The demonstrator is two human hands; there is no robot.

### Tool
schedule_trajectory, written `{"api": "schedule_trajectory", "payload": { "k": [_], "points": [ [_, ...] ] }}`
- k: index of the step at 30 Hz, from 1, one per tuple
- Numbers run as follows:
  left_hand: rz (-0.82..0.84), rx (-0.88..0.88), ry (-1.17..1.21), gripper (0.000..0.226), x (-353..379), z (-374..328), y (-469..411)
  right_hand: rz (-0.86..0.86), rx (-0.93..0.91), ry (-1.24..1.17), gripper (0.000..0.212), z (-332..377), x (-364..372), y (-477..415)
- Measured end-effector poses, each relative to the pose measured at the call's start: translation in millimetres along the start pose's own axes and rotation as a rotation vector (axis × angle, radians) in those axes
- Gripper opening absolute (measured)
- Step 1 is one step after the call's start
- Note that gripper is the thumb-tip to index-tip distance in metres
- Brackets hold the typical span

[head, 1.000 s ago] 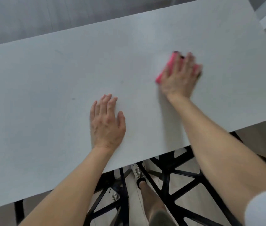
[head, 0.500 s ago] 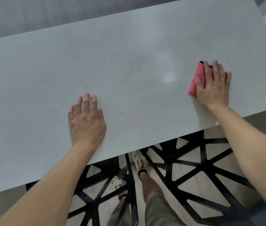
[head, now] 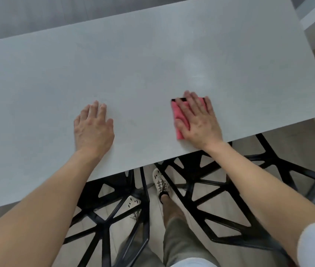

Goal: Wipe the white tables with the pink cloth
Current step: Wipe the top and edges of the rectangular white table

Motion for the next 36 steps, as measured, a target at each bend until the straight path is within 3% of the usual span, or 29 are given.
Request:
{"api": "schedule_trajectory", "payload": {
  "k": [3, 6, 8, 11, 13, 17, 24, 26, 28, 30, 33, 36],
  "points": [
    [0.034, 0.01, -0.082, 0.064, 0.7, -8.1, 10.8, -0.033, 0.407, -0.021, 0.073, -135.7, -19.4, 23.5],
    [0.084, 0.033, -0.167, 0.065, 0.4, -20.7, 31.9, -0.123, 0.726, -0.117, 0.072, -127.0, -23.4, 24.4],
    [0.103, 0.053, -0.192, 0.064, -0.5, -29.7, 49.0, -0.122, 0.594, -0.112, 0.072, -35.1, -16.7, 6.1],
    [0.1, 0.058, -0.212, 0.061, -6.0, -37.4, 66.3, 0.02, 0.065, -0.114, 0.07, 126.3, 13.7, -3.2],
    [0.075, 0.062, -0.23, 0.058, -9.2, -45.4, 71.9, 0.079, -0.108, -0.102, 0.067, 153.7, 26.4, 9.7],
    [0.055, 0.165, -0.21, 0.053, -8.0, -98.9, 69.6, 0.077, -0.142, -0.054, 0.068, 66.5, 21.7, 39.8],
    [0.161, 0.375, -0.187, 0.088, 14.2, -206.0, 71.0, 0.028, 0.518, -0.045, 0.073, -243.2, -26.3, 63.2],
    [0.184, 0.39, -0.18, 0.098, 17.0, -223.5, 66.8, -0.005, 0.699, -0.09, 0.075, -270.7, -32.9, 60.7],
    [0.215, 0.387, -0.185, 0.112, 14.2, -236.7, 58.2, -0.08, 0.801, -0.11, 0.074, -249.4, -35.1, 55.5],
    [0.262, 0.374, -0.214, 0.131, 10.6, -248.6, 46.4, -0.095, 0.673, -0.085, 0.071, -188.6, -30.6, 44.7],
    [0.346, 0.346, -0.247, 0.148, 5.9, -268.2, 32.6, -0.016, 0.242, -0.055, 0.068, -98.1, -13.5, 36.4],
    [0.368, 0.349, -0.259, 0.151, 1.8, -293.0, 26.6, 0.081, -0.076, 0.026, 0.068, -102.1, -2.7, 46.6]
  ]
}}
Point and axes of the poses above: each hand's wrist, its own y-axis away from the middle knuckle, its own x-axis out of the palm, z = x × y, the point moved 10 cm from there along -y, towards the middle knuckle, and after that the axes turned 7 degrees about z, right-handed, at the moved point
